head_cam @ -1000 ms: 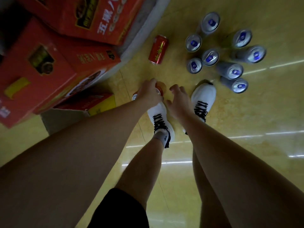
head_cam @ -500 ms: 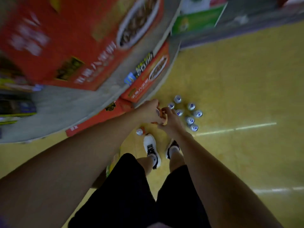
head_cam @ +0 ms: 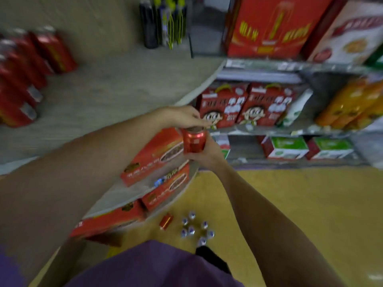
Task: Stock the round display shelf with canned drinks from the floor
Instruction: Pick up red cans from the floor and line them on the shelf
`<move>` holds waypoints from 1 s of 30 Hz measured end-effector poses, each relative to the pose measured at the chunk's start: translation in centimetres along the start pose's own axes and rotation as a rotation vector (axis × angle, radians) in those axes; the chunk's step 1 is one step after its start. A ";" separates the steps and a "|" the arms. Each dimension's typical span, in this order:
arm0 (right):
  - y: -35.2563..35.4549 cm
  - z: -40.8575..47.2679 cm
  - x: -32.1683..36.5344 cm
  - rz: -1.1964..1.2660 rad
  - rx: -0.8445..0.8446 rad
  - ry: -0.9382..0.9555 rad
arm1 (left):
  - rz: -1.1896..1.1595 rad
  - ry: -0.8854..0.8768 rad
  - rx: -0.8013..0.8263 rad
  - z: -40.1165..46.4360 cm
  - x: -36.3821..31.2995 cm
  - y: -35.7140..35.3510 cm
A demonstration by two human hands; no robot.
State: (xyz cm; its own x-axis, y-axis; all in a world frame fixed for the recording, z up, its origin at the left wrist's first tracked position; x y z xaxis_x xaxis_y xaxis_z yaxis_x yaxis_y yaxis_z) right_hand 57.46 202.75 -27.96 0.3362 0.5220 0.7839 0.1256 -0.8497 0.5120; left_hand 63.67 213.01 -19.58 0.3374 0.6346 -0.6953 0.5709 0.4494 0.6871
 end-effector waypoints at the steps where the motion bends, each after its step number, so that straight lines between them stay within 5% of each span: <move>1: 1.6 0.1 2.0 0.033 -0.027 0.041 | -0.027 -0.015 -0.098 -0.1 -1.4 2.3; 8: 6.8 0.1 12.9 0.150 -0.034 0.262 | -0.099 -0.055 -0.537 -4.9 -7.0 14.7; 15: 3.9 -1.1 19.4 0.085 0.104 0.384 | -0.110 0.080 -0.718 -12.4 -4.6 19.4; 30: -12.7 -2.1 28.2 0.181 0.360 0.292 | -0.028 0.270 -0.967 -29.2 3.9 25.0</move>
State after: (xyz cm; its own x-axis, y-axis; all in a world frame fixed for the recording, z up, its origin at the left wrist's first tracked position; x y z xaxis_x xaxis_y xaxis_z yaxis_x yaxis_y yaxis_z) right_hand 63.41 228.40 -11.59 0.1134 0.3192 0.9409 0.4209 -0.8733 0.2455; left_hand 57.38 245.07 1.01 0.0835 0.6837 -0.7250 -0.3183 0.7077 0.6307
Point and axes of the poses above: each hand's wrist, its own z-axis towards the middle knuckle, its own y-axis out of the back of the hand, x = y × z, the point moved 7 cm from there along z, towards the middle knuckle, and after that the axes turned 14 degrees about -y, right-handed, at the moved point
